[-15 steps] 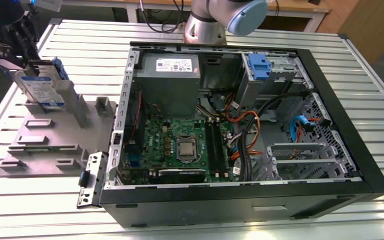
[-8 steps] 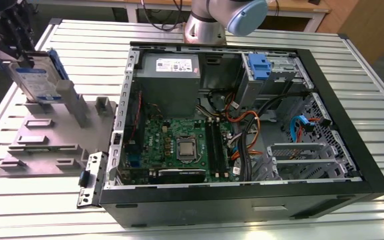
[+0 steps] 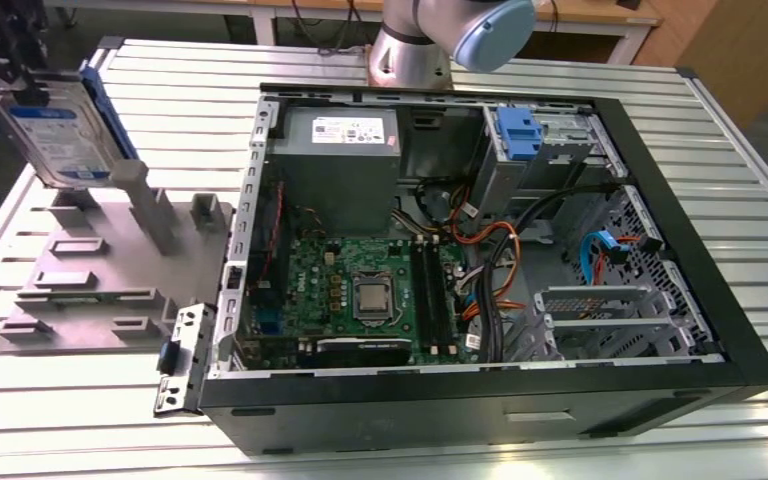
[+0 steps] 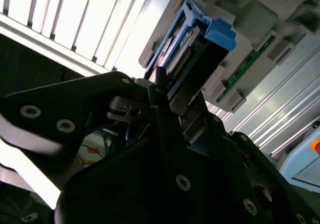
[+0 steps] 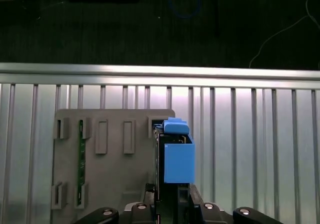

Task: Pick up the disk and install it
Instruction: 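Pick up the disk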

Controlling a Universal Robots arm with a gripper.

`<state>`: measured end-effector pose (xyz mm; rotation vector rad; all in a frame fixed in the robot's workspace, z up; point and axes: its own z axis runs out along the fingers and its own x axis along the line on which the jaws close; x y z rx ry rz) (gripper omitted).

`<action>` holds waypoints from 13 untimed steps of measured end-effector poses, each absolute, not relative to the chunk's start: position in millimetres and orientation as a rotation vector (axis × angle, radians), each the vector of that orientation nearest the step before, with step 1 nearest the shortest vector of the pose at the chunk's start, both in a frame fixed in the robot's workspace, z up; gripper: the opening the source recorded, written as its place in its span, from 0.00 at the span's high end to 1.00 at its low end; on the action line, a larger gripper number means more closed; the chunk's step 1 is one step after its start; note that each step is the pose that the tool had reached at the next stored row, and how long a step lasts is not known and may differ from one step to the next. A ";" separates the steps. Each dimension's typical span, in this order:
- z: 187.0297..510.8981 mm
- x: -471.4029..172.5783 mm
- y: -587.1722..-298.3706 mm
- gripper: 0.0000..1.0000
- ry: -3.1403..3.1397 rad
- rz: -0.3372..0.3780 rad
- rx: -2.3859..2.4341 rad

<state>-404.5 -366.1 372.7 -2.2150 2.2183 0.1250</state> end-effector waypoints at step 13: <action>431.8 -404.6 -366.1 0.65 2.217 0.127 -2.214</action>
